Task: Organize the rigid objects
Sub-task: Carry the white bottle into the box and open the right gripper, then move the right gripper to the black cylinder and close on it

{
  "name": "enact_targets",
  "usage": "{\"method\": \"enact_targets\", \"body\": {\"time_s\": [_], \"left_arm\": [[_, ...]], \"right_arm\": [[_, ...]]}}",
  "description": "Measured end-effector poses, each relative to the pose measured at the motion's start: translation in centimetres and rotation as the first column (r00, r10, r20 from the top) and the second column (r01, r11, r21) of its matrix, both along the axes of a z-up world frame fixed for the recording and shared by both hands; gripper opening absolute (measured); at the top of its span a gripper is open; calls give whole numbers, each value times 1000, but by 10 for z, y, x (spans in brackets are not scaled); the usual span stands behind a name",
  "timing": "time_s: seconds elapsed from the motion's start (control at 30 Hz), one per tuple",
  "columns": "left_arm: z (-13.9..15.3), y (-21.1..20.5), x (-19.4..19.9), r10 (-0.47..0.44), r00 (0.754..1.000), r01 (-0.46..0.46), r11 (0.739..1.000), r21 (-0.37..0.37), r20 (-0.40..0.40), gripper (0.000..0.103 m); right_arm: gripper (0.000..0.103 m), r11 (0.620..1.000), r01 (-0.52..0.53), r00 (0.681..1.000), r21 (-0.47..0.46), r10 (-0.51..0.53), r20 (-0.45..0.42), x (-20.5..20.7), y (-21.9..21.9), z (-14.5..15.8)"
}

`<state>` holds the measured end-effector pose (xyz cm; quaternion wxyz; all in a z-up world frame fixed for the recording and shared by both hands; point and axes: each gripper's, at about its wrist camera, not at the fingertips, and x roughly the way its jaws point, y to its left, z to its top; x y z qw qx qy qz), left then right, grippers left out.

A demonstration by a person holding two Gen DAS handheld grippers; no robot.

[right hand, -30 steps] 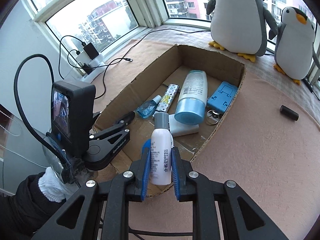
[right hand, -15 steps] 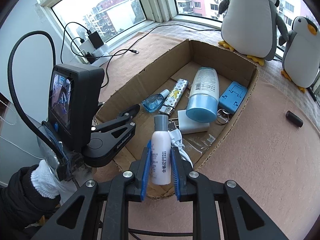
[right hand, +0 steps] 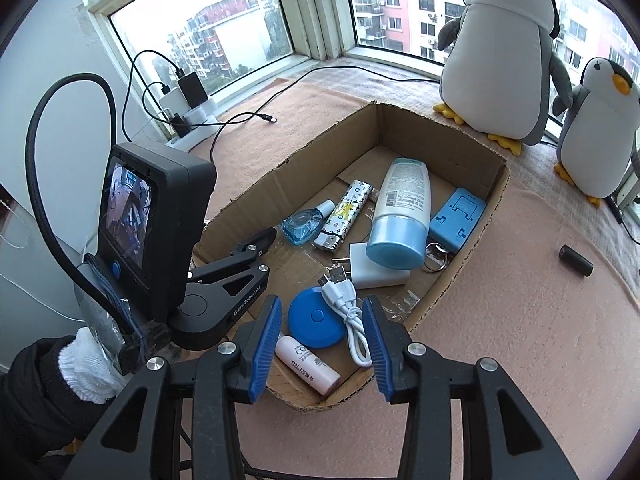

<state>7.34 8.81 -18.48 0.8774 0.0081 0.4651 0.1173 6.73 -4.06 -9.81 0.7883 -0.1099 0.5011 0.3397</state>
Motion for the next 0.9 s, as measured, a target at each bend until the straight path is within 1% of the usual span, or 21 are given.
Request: {"method": "enact_targets", "body": {"time_s": [0.3,0.43,0.6,0.67,0.73,0.87,0.9], "left_arm": [[0,1,0,-1,1000,1,1000,4,-1,28],[1,2,-1,-2,1000,2,1000,7,-3,28],[1,2,-1,-1,1000,1,1000,8,-4,28],[1,2,-1,0,1000,0,1000,8,-4,28],[1,2,-1,0,1000,0,1000,9,-5,28],[1,3,-1,-1,1000,1,1000,9,-5,28],[1,3,-1,0,1000,0,1000,9,-5,28]], "right_arm": [[38,1000,13,999,-2,-13,30,5,-6,5],[43,1000,28,999,-3,-28,46,11,-14,6],[43,998,60,997,-19,-59,58,25,-30,5],[47,997,77,995,-23,-76,62,31,-39,4],[55,994,105,992,-21,-103,69,38,-50,2],[57,981,190,978,-33,-186,96,57,-78,-3],[62,977,212,973,-33,-208,99,62,-85,-5]]}}
